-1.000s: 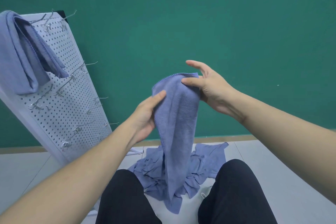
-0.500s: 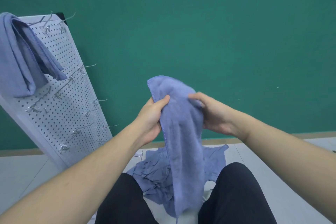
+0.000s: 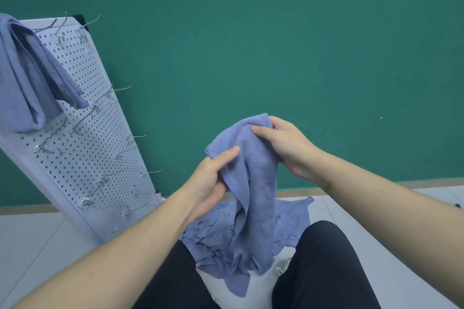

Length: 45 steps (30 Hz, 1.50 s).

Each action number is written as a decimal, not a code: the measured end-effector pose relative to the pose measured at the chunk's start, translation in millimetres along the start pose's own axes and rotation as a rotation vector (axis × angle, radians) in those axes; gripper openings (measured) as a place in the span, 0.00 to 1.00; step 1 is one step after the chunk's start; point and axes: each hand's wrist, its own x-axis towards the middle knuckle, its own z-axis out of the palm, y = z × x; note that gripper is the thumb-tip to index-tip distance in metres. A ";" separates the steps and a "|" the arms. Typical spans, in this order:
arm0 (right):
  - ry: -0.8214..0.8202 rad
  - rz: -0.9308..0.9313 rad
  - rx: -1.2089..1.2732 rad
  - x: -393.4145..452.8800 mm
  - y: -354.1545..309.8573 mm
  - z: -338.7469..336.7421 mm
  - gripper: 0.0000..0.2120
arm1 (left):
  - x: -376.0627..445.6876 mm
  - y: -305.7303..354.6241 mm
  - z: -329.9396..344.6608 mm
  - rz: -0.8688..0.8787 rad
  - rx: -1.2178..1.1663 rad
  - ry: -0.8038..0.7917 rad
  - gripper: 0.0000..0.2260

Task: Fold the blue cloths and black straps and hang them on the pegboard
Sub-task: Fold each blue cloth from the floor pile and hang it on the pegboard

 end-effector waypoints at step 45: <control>0.136 0.165 0.231 -3.6 3.9 13.2 0.17 | 14.1 -8.2 -8.2 0.238 0.382 0.205 0.20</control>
